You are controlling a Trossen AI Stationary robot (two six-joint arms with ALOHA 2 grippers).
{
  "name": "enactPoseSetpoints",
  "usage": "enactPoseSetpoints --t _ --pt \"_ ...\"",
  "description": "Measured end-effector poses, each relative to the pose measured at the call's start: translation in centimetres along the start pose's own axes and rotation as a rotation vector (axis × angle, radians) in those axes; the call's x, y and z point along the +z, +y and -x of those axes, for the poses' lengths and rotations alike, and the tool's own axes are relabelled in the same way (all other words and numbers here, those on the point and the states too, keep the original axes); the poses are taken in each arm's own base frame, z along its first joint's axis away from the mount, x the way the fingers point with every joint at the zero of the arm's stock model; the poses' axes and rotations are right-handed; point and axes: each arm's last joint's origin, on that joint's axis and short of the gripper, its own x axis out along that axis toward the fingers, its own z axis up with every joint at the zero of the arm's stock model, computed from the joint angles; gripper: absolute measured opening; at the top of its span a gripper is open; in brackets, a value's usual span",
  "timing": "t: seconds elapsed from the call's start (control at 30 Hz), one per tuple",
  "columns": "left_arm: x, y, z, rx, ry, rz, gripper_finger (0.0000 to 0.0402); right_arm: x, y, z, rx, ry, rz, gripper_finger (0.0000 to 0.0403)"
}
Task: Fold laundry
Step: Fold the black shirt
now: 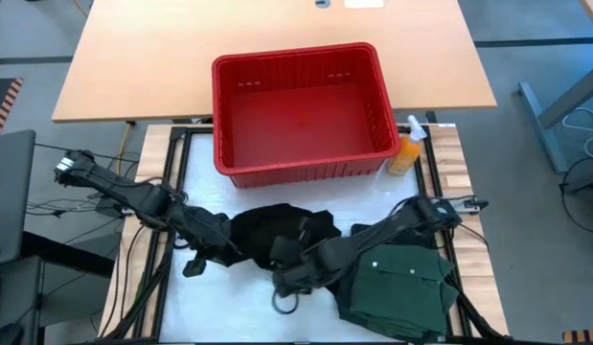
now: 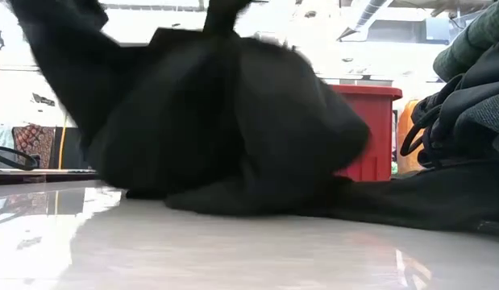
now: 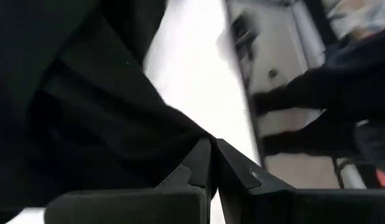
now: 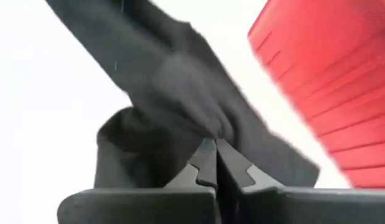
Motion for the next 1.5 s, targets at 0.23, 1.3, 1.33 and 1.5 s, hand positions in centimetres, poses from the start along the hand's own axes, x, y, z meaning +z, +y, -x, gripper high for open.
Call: enactPoseSetpoints --t 0.23,1.3,1.33,1.5 --pt "7.0 -6.1 9.4 -0.232 -0.604 -0.276 0.0 5.5 -8.0 12.7 0.13 -0.334 -0.021 0.0014" --pt "5.8 -5.6 16.5 0.602 -0.528 -0.178 0.0 0.5 -15.0 13.6 0.235 0.14 0.059 0.0122" --pt "5.5 -5.3 16.5 0.667 -0.515 -0.149 0.0 -0.2 -14.5 13.0 0.233 0.169 0.06 0.0129" --pt "4.7 -4.5 16.6 0.789 -0.474 -0.095 0.0 -3.0 -12.5 8.4 0.283 0.314 -0.009 0.0165"
